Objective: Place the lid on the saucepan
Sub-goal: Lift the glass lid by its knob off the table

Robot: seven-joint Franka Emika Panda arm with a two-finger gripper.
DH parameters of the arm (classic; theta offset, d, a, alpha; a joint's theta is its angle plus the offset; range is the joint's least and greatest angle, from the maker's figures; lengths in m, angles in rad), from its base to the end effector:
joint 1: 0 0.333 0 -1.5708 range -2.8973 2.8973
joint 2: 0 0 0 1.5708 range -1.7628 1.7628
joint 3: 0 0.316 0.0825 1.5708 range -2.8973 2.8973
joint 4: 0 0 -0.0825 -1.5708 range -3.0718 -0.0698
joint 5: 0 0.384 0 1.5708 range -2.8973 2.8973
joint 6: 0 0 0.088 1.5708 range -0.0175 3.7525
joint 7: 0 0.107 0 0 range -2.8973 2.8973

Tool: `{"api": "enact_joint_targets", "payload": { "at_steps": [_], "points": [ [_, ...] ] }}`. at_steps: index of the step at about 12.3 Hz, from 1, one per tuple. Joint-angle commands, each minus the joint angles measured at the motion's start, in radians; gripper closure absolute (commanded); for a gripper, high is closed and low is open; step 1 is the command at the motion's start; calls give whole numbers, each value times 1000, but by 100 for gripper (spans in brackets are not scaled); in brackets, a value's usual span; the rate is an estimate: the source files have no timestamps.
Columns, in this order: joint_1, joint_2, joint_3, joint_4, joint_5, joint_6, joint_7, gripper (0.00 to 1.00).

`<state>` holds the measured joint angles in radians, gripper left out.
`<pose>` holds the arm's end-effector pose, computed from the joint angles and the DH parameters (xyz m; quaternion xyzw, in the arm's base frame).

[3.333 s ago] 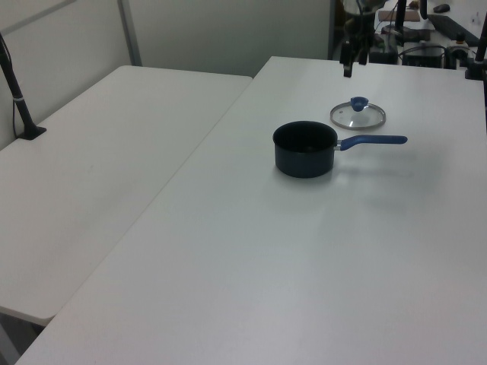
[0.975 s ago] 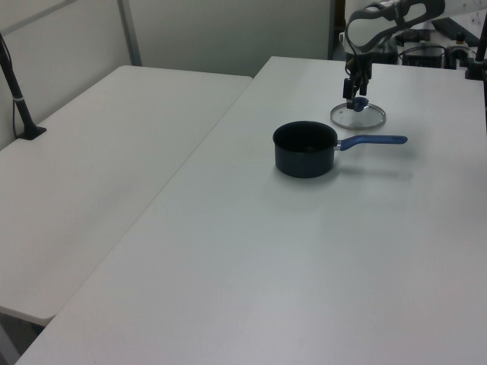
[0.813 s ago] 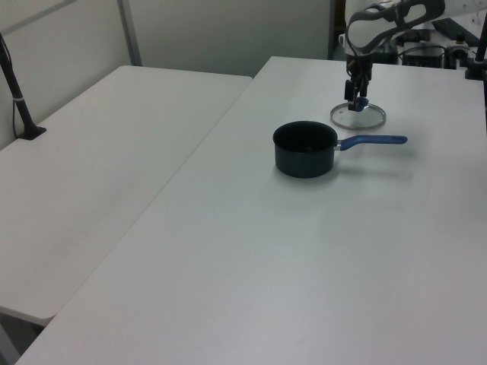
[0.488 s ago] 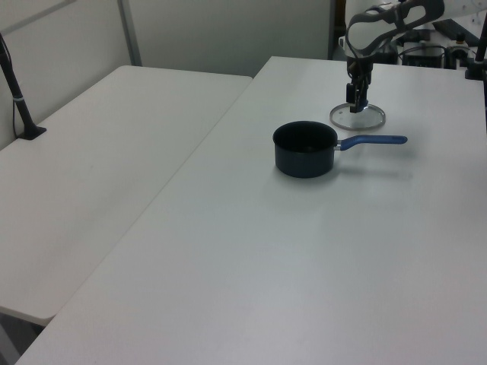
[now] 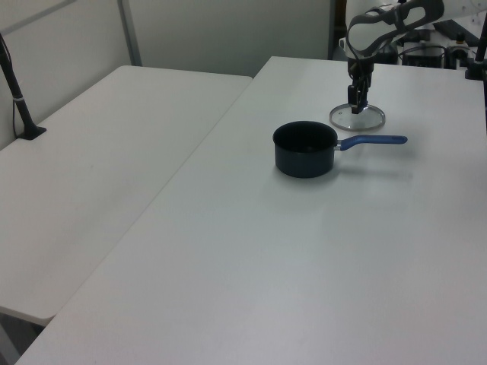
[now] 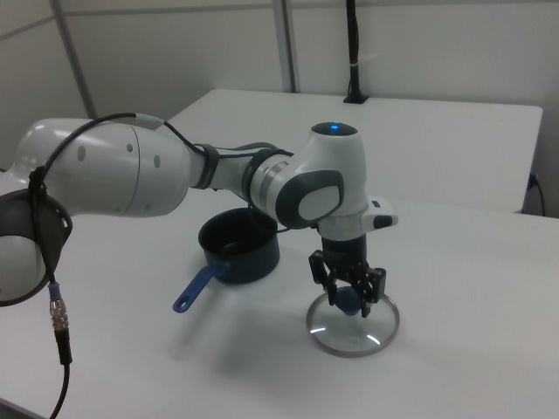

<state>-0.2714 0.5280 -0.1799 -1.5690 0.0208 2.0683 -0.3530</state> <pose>0.6276 -0.2840 0.3381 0.9984 -0.0426 -0.0235 0.0293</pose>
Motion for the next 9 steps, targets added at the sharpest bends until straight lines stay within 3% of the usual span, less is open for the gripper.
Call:
{"api": "enact_joint_targets", "payload": {
  "at_steps": [1, 9],
  "points": [
    [-6, -14, -9, -3, 7, -10, -52, 41],
    [-9, -123, -7, 50, 25, -118, -28, 43]
  ]
}}
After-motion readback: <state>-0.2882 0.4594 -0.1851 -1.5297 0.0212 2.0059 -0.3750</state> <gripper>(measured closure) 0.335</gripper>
